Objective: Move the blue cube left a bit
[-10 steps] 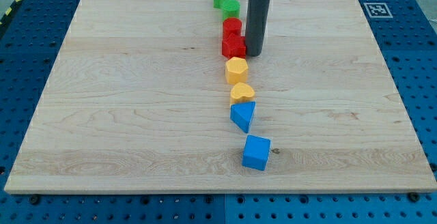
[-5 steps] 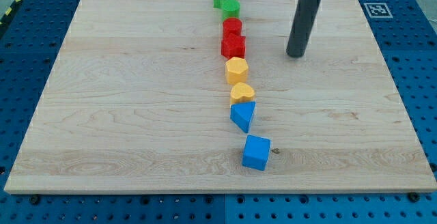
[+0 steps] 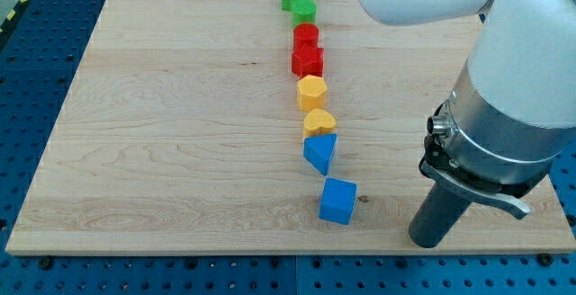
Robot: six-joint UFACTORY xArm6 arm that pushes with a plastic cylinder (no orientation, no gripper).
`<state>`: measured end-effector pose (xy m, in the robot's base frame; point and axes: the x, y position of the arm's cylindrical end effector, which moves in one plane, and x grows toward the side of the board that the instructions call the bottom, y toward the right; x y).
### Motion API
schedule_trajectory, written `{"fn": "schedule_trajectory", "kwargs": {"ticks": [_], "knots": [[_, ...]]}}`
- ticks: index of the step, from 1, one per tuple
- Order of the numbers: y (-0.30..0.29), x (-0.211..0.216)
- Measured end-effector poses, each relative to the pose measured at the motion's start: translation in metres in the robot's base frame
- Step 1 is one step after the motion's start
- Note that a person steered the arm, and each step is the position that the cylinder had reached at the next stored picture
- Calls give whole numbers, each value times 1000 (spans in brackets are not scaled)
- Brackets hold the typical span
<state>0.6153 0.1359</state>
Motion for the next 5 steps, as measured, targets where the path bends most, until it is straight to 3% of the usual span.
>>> {"fn": "schedule_trajectory", "kwargs": {"ticks": [2,5], "knots": [[-12,-27],[-50,-28]]}}
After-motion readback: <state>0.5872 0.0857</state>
